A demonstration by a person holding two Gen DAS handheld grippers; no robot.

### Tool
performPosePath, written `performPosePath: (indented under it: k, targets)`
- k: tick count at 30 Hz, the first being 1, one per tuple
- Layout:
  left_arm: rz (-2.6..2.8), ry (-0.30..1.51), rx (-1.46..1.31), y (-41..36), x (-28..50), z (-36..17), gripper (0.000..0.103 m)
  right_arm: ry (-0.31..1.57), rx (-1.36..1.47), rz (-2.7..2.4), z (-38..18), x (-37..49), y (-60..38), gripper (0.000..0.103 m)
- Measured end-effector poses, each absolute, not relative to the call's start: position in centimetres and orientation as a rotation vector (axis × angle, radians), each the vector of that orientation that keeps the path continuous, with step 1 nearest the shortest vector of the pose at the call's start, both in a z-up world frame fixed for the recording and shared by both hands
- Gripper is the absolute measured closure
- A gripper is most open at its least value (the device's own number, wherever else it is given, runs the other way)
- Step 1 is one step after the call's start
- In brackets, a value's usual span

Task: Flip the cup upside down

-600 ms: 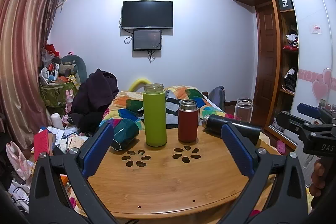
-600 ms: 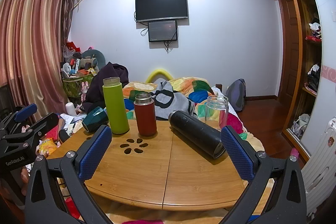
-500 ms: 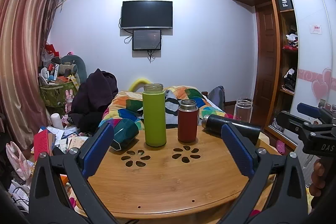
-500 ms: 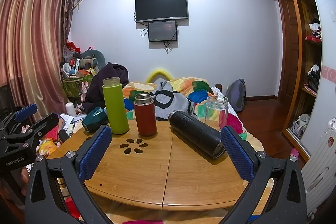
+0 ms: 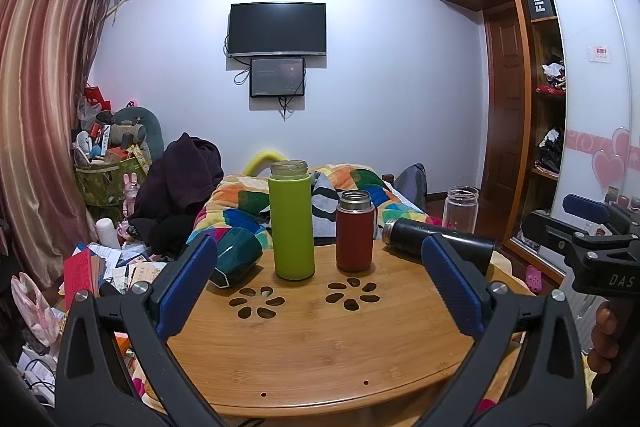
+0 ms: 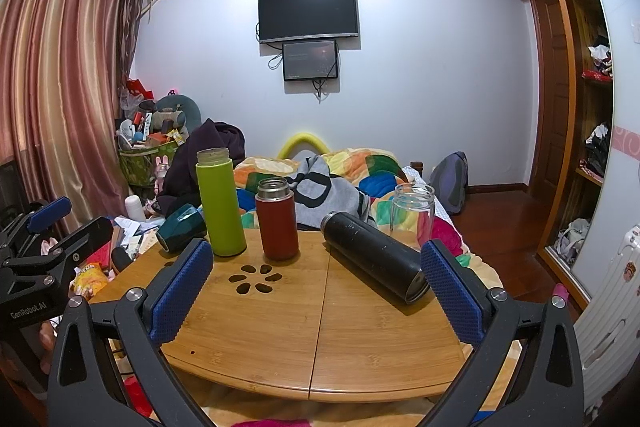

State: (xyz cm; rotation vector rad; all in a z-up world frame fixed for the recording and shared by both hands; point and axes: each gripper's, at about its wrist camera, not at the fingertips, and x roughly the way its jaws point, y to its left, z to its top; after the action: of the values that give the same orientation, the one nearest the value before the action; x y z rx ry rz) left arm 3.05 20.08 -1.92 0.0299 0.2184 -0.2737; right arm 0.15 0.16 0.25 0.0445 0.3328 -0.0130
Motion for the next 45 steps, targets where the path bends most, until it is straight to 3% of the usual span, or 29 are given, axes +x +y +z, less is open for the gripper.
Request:
performPosePath:
  k: [45]
  targets:
    - [-0.276,0.229,0.024,19.9,3.1,-1.8,0.000,0.330,0.032,-0.008,1.2,0.2,0.3,0.000]
